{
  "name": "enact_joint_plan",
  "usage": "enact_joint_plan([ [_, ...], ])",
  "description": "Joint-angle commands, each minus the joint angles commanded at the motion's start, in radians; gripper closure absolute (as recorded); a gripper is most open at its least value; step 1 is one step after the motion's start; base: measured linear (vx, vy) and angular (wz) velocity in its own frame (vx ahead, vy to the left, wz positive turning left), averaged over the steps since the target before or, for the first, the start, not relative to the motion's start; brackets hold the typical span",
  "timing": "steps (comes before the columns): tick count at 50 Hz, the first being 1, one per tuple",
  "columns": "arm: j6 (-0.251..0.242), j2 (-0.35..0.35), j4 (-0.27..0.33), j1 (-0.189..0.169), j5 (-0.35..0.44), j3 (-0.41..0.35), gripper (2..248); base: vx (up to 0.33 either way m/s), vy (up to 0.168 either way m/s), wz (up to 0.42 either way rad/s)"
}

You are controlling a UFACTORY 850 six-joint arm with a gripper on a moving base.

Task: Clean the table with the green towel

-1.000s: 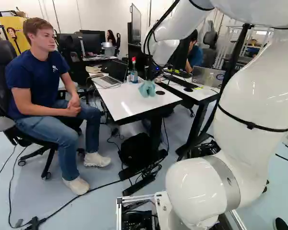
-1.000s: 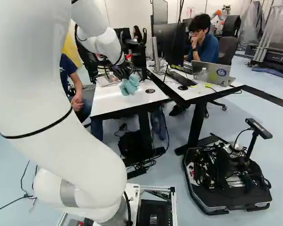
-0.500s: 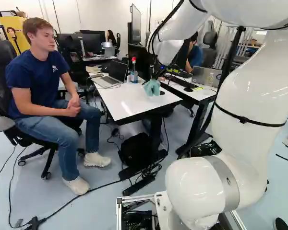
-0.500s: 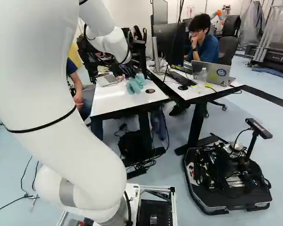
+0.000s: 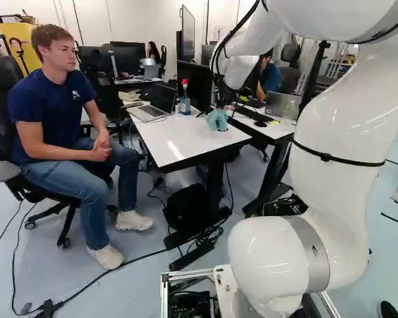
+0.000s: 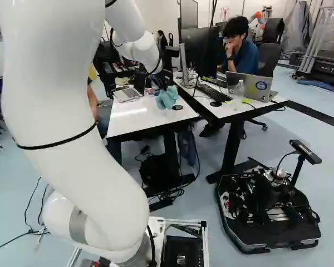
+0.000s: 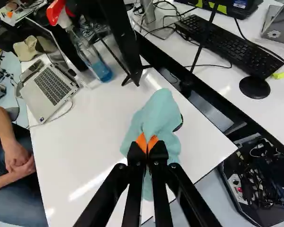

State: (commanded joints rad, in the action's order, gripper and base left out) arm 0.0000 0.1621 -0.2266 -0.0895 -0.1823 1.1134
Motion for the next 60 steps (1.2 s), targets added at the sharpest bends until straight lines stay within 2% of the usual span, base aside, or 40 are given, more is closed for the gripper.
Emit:
enact_joint_plan([
  [39,0.000,0.088,0.000,-0.086,0.000,0.099,226,0.000,0.000,0.000],
  [40,0.000,0.089,0.000,-0.087,0.000,0.100,213,0.000,0.000,0.000],
  [44,0.000,0.090,0.000,-0.089,0.000,0.101,213,0.000,0.000,0.000],
  [45,0.000,0.090,0.000,-0.089,0.000,0.102,180,0.000,0.000,0.000],
  [49,0.000,0.091,0.000,-0.090,0.000,0.102,180,0.000,0.000,0.000],
  [50,0.000,0.091,0.000,-0.090,0.000,0.102,143,0.000,0.000,0.000],
  [54,0.000,0.091,0.000,-0.090,0.000,0.102,143,0.000,0.000,0.000],
  [55,0.000,0.091,0.000,-0.090,0.000,0.102,107,0.000,0.000,0.000],
  [60,0.000,0.091,0.000,-0.090,0.000,0.102,107,0.000,0.000,0.000],
])
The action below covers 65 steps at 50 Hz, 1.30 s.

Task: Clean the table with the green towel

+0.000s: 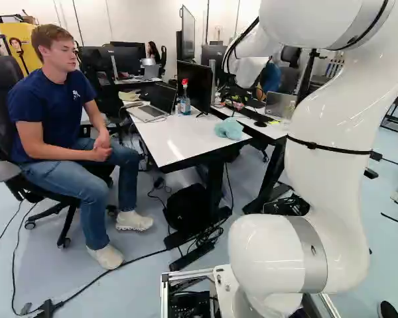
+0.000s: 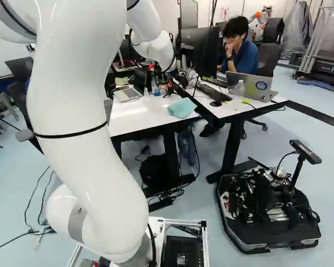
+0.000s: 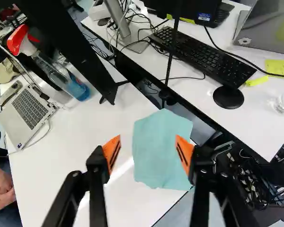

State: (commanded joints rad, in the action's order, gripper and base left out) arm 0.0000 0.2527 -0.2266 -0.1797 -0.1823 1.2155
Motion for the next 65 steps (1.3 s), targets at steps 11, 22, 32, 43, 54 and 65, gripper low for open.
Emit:
enact_joint_plan([
  [11,0.000,0.000,0.000,0.000,0.000,0.000,3,0.000,0.000,0.000],
  [22,0.000,0.000,0.000,0.000,0.000,0.000,3,0.000,0.000,0.000],
  [32,0.000,-0.002,0.000,0.001,0.000,-0.002,3,0.000,0.000,0.000],
  [43,0.000,-0.008,0.000,0.004,0.000,-0.009,3,0.000,0.000,0.000],
  [54,0.000,-0.011,0.002,0.005,0.007,-0.016,3,0.000,0.000,0.000],
  [65,0.000,-0.021,0.006,0.008,0.027,-0.038,3,0.000,0.000,0.000],
])
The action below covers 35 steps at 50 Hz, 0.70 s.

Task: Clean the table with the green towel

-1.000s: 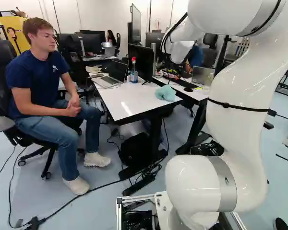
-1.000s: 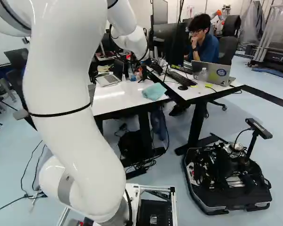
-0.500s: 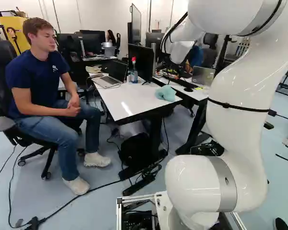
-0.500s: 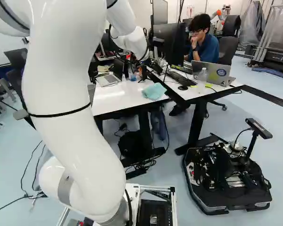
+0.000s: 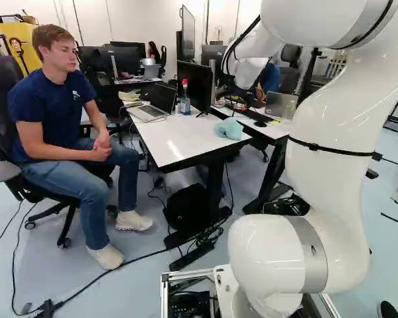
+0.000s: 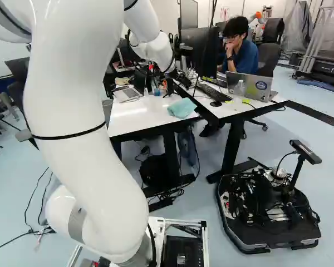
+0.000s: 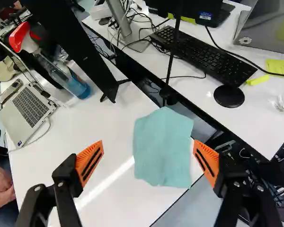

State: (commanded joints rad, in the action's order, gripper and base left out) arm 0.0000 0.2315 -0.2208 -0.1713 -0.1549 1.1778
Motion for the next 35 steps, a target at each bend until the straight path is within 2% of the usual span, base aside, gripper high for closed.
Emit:
enact_joint_plan([
  [17,0.000,-0.028,0.012,0.009,0.056,-0.059,3,0.000,0.000,0.000],
  [35,0.000,-0.074,0.032,0.025,0.149,-0.158,3,0.000,0.000,0.000],
])
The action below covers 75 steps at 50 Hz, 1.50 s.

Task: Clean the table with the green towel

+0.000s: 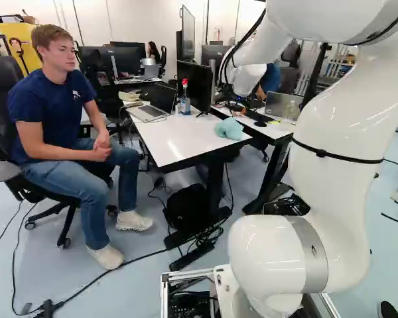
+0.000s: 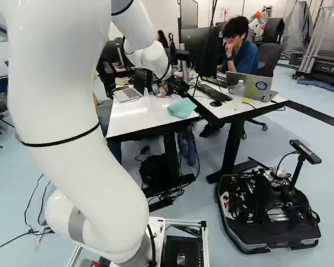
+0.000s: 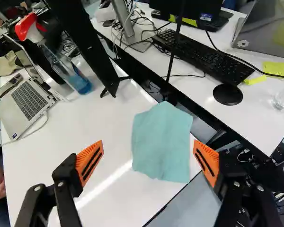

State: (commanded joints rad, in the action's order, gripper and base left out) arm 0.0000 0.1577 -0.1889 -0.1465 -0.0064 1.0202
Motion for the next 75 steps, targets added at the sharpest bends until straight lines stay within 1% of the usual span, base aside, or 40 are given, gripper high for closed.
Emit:
enact_joint_plan([
  [23,0.000,-0.084,0.036,0.028,0.170,-0.180,3,0.000,0.000,0.000],
  [59,0.000,-0.257,0.111,0.086,0.516,-0.548,3,0.000,0.000,0.000],
  [75,0.000,-0.320,0.138,0.107,0.643,-0.682,3,0.000,0.000,0.000],
])
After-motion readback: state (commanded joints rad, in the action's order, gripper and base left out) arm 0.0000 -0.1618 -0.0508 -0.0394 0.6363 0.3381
